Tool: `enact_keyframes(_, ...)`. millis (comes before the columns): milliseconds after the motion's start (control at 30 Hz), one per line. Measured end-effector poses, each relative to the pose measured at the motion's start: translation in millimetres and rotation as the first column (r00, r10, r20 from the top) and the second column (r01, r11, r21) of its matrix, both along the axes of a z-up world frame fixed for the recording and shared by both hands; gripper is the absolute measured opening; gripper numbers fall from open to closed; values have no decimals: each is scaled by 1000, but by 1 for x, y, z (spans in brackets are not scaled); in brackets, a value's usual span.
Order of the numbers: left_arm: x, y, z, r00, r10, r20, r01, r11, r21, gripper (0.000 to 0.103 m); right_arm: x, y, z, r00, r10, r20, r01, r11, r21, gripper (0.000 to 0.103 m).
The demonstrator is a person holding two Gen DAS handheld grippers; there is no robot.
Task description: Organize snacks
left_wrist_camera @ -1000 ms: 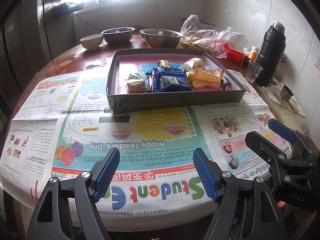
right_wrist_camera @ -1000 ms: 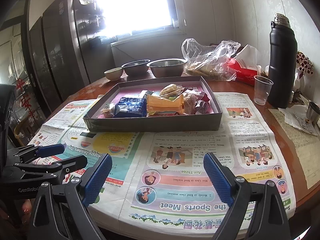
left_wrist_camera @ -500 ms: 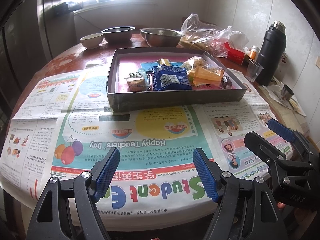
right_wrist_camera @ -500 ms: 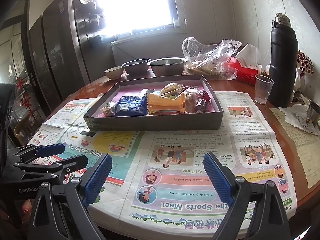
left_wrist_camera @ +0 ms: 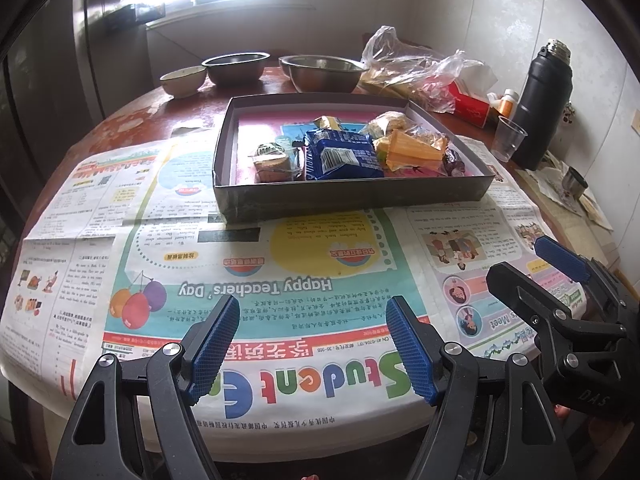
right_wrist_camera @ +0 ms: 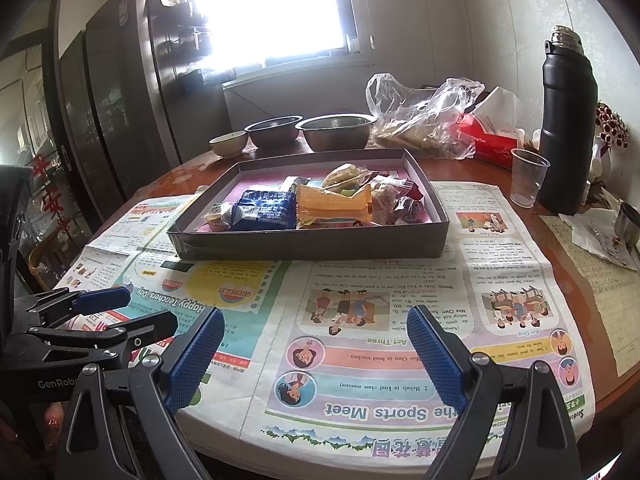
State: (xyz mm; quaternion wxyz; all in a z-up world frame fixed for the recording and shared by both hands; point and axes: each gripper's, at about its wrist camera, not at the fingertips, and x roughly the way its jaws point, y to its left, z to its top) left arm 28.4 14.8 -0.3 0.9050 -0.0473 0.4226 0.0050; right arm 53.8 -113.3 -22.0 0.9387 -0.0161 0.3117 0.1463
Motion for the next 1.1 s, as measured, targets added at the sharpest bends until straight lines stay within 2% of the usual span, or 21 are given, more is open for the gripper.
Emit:
enact_keyframes(800, 10, 3, -8, 999, 23, -31, -23, 1000, 13, 77, 8, -4, -5, 1000, -18, -10, 18, 1000, -6, 93)
enact_keyframes(933, 10, 7, -5, 999, 46, -18, -45, 998, 31, 77, 9, -4, -7, 1000, -21, -12, 21, 1000, -10, 93)
enact_keyframes(1100, 9, 24, 2, 996, 90, 19, -90, 996, 17, 77, 14, -7, -8, 999, -27, -19, 26, 1000, -10, 93)
